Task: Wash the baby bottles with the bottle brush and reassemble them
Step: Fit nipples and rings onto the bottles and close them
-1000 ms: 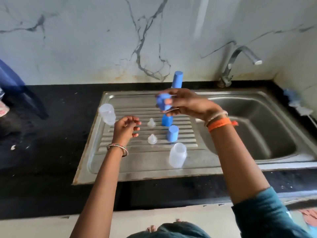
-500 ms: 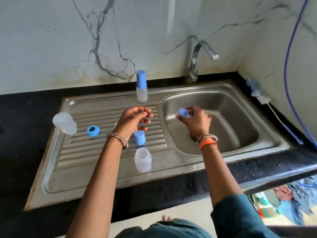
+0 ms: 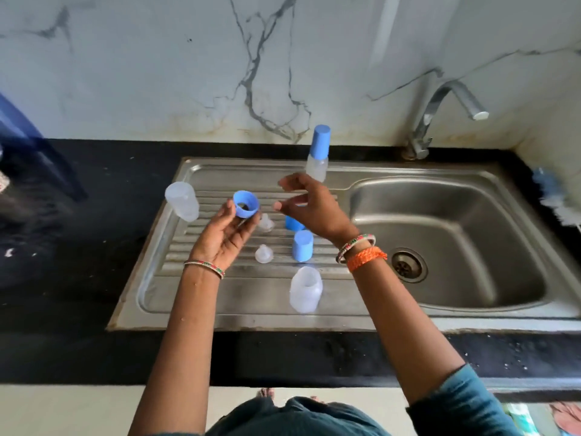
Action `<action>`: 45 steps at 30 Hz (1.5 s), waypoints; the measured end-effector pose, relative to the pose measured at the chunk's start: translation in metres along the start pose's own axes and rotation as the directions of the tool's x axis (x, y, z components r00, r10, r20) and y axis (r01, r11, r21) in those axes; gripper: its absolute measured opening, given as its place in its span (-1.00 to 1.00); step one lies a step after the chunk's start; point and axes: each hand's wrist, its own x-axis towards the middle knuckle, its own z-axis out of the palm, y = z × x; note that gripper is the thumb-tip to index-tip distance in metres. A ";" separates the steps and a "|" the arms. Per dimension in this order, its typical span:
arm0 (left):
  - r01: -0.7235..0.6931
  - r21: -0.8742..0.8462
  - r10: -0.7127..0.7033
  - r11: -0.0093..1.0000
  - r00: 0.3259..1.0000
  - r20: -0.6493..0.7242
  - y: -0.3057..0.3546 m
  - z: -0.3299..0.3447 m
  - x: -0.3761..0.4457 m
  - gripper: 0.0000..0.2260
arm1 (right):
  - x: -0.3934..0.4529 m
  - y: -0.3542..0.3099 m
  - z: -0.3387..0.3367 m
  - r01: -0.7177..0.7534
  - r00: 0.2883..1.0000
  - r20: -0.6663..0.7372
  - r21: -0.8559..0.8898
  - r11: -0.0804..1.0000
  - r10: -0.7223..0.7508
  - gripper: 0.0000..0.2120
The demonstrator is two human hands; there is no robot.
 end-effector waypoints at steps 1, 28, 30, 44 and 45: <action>-0.038 0.017 0.039 0.999 0.998 -0.042 0.008 -0.009 0.000 -0.52 | 0.009 0.001 0.007 0.020 0.999 0.052 -0.115 0.993 -0.014 -0.71; 0.248 0.265 -0.290 0.932 0.948 0.134 -0.032 0.073 0.030 -0.86 | -0.088 0.070 -0.137 -0.527 0.598 -0.526 0.311 0.791 0.605 -0.90; 0.271 0.265 -0.318 0.925 0.936 0.152 -0.034 0.081 0.032 -0.84 | -0.089 0.051 -0.146 -0.330 0.751 -0.264 0.644 0.690 0.605 -0.93; 0.237 0.259 -0.301 0.936 0.923 0.242 -0.033 0.087 0.017 -0.86 | -0.033 -0.019 -0.056 -0.117 0.770 -0.577 0.295 0.949 0.274 -0.81; 0.237 0.237 -0.296 0.942 0.920 0.256 -0.028 0.087 0.017 -0.86 | -0.030 -0.025 -0.052 -0.117 0.789 -0.586 0.150 0.982 0.184 -0.78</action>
